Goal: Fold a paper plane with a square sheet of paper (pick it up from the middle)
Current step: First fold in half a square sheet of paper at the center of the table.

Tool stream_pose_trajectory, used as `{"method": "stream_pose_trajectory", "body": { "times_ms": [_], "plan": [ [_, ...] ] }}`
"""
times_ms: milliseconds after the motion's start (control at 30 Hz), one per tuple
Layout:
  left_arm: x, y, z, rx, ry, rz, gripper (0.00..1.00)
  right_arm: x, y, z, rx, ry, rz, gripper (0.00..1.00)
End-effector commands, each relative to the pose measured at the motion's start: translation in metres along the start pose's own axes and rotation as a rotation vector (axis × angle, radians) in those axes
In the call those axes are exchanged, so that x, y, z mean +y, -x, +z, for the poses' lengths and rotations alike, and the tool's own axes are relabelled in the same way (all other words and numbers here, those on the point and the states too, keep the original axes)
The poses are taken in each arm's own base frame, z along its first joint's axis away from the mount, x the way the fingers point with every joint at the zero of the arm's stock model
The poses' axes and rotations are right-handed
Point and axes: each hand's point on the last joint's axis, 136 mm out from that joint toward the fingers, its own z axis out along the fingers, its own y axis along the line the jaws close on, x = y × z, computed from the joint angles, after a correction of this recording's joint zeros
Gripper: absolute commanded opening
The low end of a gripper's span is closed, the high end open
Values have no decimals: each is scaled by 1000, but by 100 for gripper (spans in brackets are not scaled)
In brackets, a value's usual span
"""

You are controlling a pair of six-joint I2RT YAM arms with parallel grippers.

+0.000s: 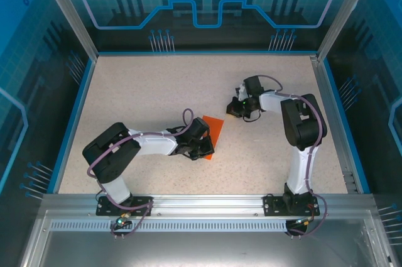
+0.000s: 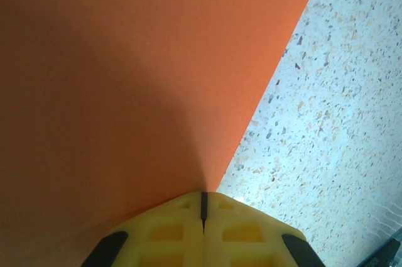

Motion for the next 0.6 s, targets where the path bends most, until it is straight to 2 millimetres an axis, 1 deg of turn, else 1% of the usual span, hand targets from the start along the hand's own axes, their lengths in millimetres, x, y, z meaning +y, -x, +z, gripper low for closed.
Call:
{"method": "stream_pose_trajectory", "body": {
  "times_ms": [0, 33, 67, 133, 200, 300, 367, 467, 567],
  "plan": [
    [52, -32, 3, 120, 185, -58, 0, 21, 4, -26, -63, 21, -59, 0],
    [51, -31, 2, 117, 183, -56, 0, 28, -3, -29, -57, 43, -68, 0],
    [49, -30, 2, 114, 179, -53, 0, 35, -15, -29, -41, 68, -74, 1],
    [45, -28, 1, 110, 172, -45, 0, 45, -37, -27, -6, 107, -77, 0],
    [40, -26, -1, 103, 164, -30, 0, 52, -57, -21, 34, 147, -71, 1],
    [33, -21, -3, 88, 152, -14, 0, 55, -77, -9, 84, 161, -71, 1],
    [28, -19, -4, 84, 142, -4, 0, 52, -84, 1, 113, 144, -74, 1],
    [18, -14, -5, 78, 119, 14, 0, 41, -88, 12, 145, 113, -61, 0],
    [5, -7, -9, 72, 78, 39, 0, 31, -89, 17, 155, 76, -57, 0]
  ]
}}
